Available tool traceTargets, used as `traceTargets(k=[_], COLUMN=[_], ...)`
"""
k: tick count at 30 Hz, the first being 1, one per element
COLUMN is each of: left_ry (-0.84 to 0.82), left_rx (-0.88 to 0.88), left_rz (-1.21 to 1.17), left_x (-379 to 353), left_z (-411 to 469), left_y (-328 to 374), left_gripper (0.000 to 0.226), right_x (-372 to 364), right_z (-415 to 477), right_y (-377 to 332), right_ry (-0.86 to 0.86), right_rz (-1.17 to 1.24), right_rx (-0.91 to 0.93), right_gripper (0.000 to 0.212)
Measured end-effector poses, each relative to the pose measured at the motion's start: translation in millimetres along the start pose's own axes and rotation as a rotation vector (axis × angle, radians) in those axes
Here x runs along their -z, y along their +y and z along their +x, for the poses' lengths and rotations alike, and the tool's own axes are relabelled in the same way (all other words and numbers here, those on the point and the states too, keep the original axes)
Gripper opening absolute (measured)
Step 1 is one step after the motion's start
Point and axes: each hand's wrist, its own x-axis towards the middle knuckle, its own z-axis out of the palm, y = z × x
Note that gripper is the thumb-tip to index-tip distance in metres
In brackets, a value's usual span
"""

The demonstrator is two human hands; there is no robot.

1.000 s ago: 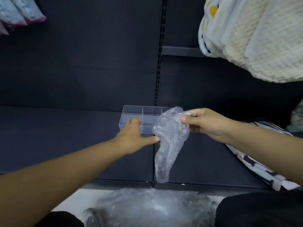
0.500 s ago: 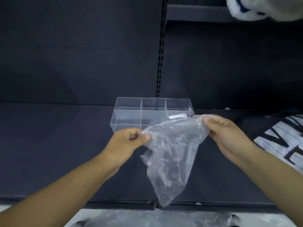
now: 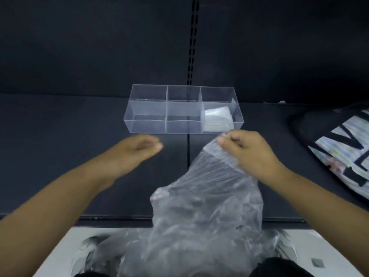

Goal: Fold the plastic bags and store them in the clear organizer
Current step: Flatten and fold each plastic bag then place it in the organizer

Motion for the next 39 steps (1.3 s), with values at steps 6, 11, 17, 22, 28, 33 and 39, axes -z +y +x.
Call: traceTargets(k=[6,11,17,22,28,33,39], left_ry=[-0.178,0.195,0.237,0.293,0.326,0.359,0.348], left_rx=[-0.030,0.110,0.106,0.116,0.182,0.200,0.258], left_rz=[-0.102,-0.198,-0.282,-0.320,-0.379,-0.493,-0.544], left_x=[-51.8,-34.8,-30.0,-25.4,-16.0,-16.2,-3.1], left_z=[33.2,50.6,49.8,48.0,51.7,57.7,40.5], left_y=[26.2,-23.5,-46.6,-56.4,-65.9,-54.7,-64.9], left_gripper=[0.031,0.016,0.007,0.012,0.019,0.018,0.019], right_x=[-9.8,46.2,24.5,16.4,63.7,59.4,16.9], right_z=[25.5,16.1,-20.0,-23.5,-13.0,12.2,-17.9], right_y=[-3.9,55.5,64.1,73.7,81.5,93.8,59.2], right_ry=[-0.294,-0.055,-0.224,-0.358,-0.287,0.221,0.361], right_rz=[0.083,-0.126,-0.001,-0.041,0.172,0.203,0.047], right_rx=[-0.032,-0.219,-0.299,-0.326,-0.386,-0.406,-0.266], right_gripper=[0.021,0.015,0.036,0.017,0.046,0.012,0.005])
